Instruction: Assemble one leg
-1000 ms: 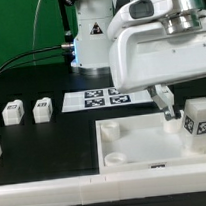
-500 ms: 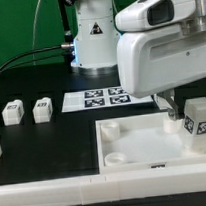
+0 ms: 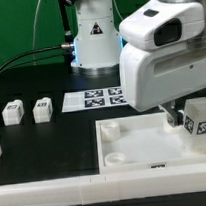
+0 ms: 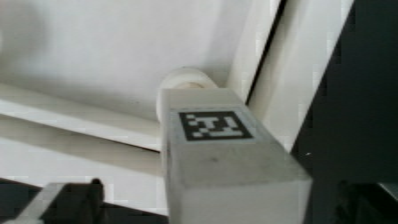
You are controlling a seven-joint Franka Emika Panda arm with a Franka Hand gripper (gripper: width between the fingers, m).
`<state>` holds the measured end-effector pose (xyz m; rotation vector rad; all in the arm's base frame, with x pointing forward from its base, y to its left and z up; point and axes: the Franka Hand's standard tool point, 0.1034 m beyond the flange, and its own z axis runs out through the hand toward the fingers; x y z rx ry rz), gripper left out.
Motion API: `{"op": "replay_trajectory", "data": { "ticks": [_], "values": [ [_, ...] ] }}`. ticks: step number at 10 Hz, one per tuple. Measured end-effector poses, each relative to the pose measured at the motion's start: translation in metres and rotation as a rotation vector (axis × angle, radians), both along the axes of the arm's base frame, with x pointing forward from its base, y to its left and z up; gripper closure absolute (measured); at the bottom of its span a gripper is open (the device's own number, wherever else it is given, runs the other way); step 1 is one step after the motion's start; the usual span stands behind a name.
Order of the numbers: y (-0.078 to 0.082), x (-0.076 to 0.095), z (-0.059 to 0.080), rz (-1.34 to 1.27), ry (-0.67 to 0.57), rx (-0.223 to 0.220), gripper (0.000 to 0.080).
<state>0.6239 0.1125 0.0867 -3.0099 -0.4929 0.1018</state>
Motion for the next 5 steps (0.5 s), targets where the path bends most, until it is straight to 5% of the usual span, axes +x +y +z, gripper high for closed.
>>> {"op": "replay_trajectory", "data": {
  "ticks": [4,5],
  "values": [
    [-0.0015,-0.001,-0.0029,-0.004,-0.001,-0.001,0.015],
    [-0.0018,-0.001,-0.003,-0.005,-0.001,-0.001,0.027]
  ]
}}
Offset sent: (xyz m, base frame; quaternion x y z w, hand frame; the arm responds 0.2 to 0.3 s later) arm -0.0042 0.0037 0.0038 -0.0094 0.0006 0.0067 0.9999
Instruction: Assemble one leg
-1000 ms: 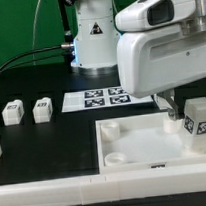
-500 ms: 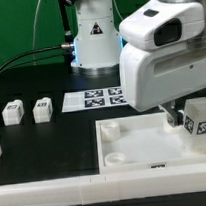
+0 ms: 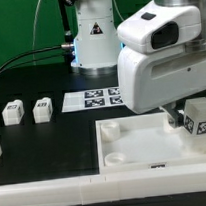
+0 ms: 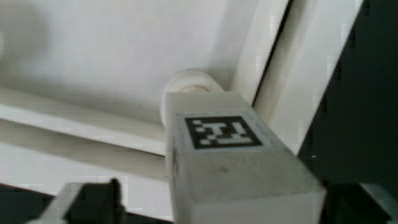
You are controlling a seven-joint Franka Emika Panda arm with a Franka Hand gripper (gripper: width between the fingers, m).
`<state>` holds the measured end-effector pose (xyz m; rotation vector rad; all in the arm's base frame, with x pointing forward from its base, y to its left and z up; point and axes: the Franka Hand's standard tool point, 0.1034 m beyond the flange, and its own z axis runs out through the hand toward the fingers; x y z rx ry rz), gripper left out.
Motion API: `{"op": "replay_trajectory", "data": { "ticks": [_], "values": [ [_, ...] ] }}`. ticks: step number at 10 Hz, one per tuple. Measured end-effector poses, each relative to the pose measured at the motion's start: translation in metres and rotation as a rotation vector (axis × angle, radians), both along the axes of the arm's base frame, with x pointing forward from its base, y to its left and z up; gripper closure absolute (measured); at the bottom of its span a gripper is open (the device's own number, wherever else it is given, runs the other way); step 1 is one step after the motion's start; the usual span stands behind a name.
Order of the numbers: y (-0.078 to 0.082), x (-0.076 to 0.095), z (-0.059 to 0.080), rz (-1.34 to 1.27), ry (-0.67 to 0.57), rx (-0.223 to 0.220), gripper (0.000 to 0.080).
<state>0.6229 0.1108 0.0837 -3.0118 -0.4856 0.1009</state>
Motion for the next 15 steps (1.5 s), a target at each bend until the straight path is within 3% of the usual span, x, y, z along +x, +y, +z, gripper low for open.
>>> {"op": "replay_trajectory", "data": {
  "ticks": [1,2,3,7,15],
  "values": [
    [0.0,0.0,0.0,0.0,0.0,0.0,0.0406],
    [0.0,-0.0001,-0.0002,0.0,0.0,0.0,0.0406],
    [0.0,-0.0001,-0.0002,0.0,0.0,0.0,0.0508],
    [0.0002,-0.0002,-0.0003,-0.037,0.004,-0.002,0.0508],
    [-0.0016,-0.0006,-0.0012,-0.96,0.062,-0.047,0.0506]
  ]
}}
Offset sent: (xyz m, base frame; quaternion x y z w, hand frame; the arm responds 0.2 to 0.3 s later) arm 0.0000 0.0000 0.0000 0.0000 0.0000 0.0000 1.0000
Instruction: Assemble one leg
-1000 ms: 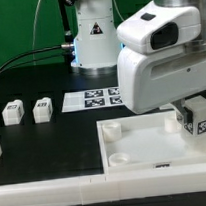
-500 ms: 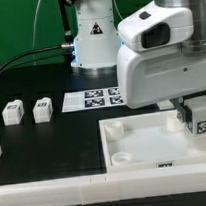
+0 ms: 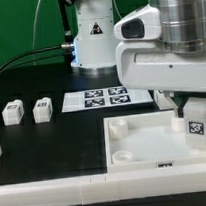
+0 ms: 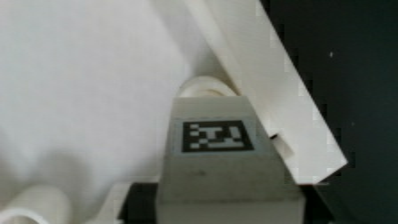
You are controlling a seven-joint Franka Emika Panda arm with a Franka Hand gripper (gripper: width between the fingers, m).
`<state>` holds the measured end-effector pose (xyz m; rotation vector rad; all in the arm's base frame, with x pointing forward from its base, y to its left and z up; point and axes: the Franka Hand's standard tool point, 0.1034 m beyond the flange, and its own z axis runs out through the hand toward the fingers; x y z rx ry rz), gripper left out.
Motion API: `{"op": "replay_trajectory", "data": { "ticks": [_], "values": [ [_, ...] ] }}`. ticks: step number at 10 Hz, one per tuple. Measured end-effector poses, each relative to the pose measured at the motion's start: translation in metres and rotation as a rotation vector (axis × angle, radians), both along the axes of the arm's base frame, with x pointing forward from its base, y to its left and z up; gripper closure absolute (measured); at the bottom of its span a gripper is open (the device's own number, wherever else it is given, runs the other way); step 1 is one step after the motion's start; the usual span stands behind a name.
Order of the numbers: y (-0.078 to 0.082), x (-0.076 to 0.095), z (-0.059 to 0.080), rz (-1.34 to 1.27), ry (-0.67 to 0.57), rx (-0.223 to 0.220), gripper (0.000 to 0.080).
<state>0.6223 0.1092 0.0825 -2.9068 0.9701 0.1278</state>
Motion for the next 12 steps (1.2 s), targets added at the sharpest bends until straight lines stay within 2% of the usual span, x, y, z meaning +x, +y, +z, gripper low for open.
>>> {"op": "replay_trajectory", "data": {
  "ticks": [6,8,9,10,11,12],
  "values": [
    [0.0046,0.0001,-0.0012,-0.631,0.06,-0.014,0.0506],
    [0.0049,0.0001,-0.0013,-0.673,0.064,-0.017,0.0506],
    [0.0056,-0.0002,-0.0017,-0.663,0.064,-0.016,0.0432],
    [0.0063,-0.0004,-0.0018,-0.657,0.064,-0.016,0.0267],
    [0.0066,-0.0005,-0.0019,-0.62,0.06,-0.014,0.0267],
    [0.0073,-0.0007,-0.0022,-0.615,0.06,-0.014,0.0176]
  ]
}}
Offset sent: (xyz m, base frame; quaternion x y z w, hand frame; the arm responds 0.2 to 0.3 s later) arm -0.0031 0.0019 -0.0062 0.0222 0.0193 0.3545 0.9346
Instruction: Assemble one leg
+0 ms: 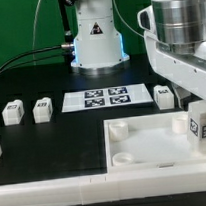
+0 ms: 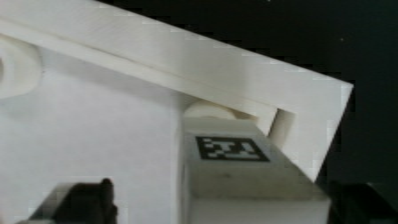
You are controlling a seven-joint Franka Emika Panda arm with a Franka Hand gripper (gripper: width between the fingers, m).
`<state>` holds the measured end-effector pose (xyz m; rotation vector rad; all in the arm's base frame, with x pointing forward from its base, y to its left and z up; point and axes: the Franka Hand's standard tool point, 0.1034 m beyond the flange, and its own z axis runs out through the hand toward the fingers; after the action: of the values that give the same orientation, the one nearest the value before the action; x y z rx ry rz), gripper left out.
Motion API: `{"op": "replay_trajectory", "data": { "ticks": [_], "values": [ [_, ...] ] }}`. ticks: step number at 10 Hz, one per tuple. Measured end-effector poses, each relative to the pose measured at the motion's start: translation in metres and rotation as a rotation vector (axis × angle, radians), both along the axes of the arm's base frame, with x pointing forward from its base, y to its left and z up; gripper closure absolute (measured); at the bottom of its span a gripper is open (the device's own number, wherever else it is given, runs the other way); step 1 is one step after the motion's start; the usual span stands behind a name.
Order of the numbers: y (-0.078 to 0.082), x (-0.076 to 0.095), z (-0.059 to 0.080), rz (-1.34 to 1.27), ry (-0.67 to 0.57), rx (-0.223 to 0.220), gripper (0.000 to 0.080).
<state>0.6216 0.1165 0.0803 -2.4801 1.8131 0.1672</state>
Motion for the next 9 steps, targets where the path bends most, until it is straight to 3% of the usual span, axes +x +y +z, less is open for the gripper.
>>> {"op": "replay_trajectory", "data": {
  "ticks": [9],
  "values": [
    [0.0093,0.0001,-0.0006,0.988,-0.106,0.036,0.015]
  ]
}}
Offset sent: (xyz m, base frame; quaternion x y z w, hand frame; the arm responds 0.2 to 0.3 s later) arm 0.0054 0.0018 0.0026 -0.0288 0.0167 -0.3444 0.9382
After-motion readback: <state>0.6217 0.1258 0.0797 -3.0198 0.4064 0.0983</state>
